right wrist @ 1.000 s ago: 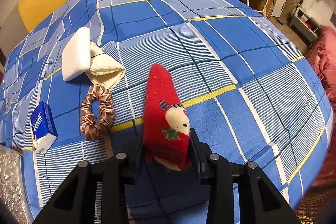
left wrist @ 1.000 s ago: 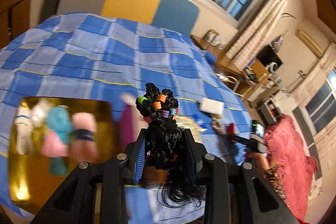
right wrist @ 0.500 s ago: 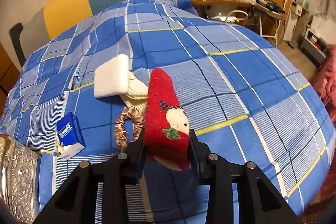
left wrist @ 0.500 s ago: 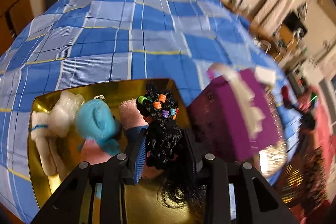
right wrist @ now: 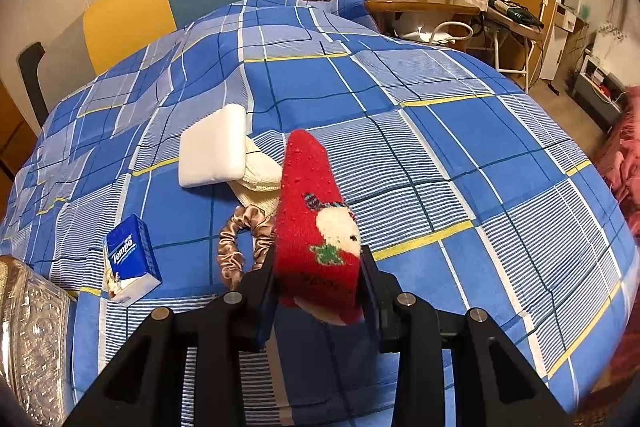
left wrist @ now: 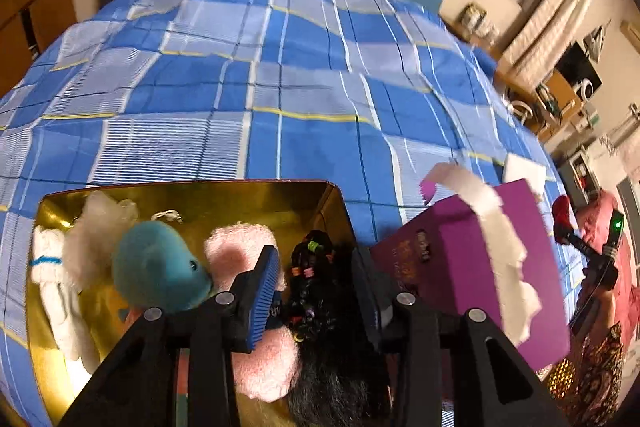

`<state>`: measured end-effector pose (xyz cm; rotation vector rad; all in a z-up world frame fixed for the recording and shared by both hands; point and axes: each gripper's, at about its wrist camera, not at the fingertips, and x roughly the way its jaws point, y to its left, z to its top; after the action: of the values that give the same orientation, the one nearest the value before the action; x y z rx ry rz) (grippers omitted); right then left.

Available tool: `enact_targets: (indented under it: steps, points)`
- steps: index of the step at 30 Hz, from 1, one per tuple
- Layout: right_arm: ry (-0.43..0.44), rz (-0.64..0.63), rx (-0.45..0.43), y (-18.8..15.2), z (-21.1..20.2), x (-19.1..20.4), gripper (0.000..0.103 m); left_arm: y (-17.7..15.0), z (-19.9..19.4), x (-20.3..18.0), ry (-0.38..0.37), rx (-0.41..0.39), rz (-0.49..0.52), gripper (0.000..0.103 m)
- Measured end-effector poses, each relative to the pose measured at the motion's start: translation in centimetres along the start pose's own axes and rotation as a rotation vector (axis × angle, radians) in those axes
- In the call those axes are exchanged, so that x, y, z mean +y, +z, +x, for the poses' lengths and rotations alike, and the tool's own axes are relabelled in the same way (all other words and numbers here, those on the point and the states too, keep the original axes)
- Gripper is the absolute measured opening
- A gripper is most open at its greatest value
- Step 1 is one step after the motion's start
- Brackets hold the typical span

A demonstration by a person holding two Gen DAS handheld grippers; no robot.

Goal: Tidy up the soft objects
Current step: 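Carry the black hair bundle into the gold tray and open the left gripper, then carry the red sock into the gold tray and open the right gripper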

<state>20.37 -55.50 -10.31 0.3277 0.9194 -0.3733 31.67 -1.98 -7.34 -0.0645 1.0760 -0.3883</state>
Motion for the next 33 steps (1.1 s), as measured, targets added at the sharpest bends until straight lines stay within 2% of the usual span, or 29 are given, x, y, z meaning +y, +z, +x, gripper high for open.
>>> enact_targets:
  steps: [4, 10, 18, 27, 33]
  points:
    - [-0.011, 0.007, -0.027, 0.1, -0.5, 0.0, 0.036, -1.5, -2.5, 0.3, -0.017, -0.08, -0.048, 0.038]
    - [0.017, 0.038, -0.168, 0.4, -3.4, -0.1, 0.036, -5.2, -5.2, 0.6, -0.068, -0.153, -0.115, 0.038]
    - [0.059, 0.012, -0.236, 0.3, -7.9, 2.4, 0.036, -9.9, -6.2, 1.3, -0.096, -0.137, -0.161, 0.038]
    - [0.222, -0.106, -0.298, -0.5, -14.7, 10.3, 0.036, -12.3, -7.2, 3.0, -0.08, -0.163, -0.19, 0.038]
    - [0.368, -0.264, -0.27, -3.1, -17.8, 18.8, 0.036, -13.3, -8.6, 4.4, -0.075, -0.193, -0.215, 0.038]
